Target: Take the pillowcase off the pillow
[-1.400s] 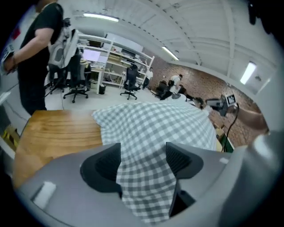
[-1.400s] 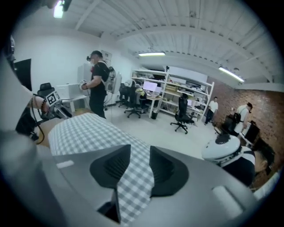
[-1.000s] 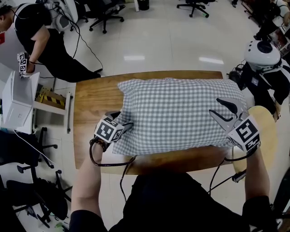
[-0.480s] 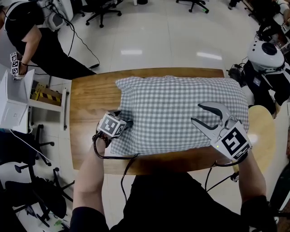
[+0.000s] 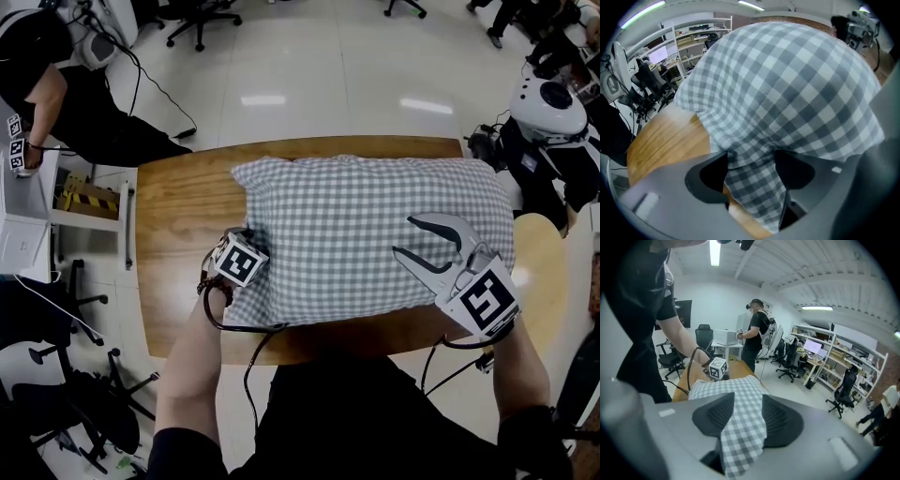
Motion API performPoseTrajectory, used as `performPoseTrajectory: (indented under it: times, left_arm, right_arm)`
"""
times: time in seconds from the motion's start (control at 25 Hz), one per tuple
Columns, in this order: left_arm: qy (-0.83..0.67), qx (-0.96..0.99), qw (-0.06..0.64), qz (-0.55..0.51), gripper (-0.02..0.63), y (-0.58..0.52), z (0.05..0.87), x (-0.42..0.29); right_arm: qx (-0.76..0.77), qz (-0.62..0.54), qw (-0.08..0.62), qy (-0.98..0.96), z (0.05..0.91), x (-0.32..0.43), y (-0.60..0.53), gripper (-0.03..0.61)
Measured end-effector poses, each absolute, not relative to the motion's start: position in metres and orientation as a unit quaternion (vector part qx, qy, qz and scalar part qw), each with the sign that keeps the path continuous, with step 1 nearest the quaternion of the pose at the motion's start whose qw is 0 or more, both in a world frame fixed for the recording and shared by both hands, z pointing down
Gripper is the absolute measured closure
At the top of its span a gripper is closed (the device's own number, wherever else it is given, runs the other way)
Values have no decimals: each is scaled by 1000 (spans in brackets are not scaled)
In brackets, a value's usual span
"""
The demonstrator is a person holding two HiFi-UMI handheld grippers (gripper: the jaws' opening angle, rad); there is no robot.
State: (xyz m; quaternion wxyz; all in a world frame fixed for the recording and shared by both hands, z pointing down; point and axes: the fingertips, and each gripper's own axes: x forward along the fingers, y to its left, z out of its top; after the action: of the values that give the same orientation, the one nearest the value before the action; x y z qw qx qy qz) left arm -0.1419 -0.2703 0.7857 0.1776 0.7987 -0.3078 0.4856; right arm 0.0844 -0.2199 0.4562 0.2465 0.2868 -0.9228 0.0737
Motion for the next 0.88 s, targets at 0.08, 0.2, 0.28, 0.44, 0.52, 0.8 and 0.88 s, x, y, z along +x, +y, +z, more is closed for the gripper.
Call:
performPoseTrajectory:
  times: [0.08, 0.2, 0.28, 0.44, 0.52, 0.8, 0.88]
  left_arm:
    - [-314, 810, 140, 475, 296, -285, 769, -132]
    - [-282, 795, 204, 497, 358, -257, 798, -138]
    - [-281, 800, 204, 490, 432, -256, 793, -135]
    - [-278, 793, 219, 496, 576, -242, 796, -136]
    - [-289, 792, 220, 490, 598, -240, 794, -137]
    - [-350, 773, 222, 480, 603, -243, 779, -167]
    - [-365, 767, 226, 477, 603, -242, 769, -175]
  right_arm:
    - [288, 77, 246, -922, 457, 85, -223, 394]
    - [291, 86, 243, -921, 457, 84, -224, 394]
    - [293, 91, 242, -920, 456, 83, -223, 396]
    - [300, 93, 242, -918, 449, 88, -222, 396]
    - [304, 93, 243, -916, 446, 93, -222, 396]
    - [305, 94, 243, -916, 446, 113, -220, 397]
    - [303, 88, 242, -918, 442, 113, -219, 397]
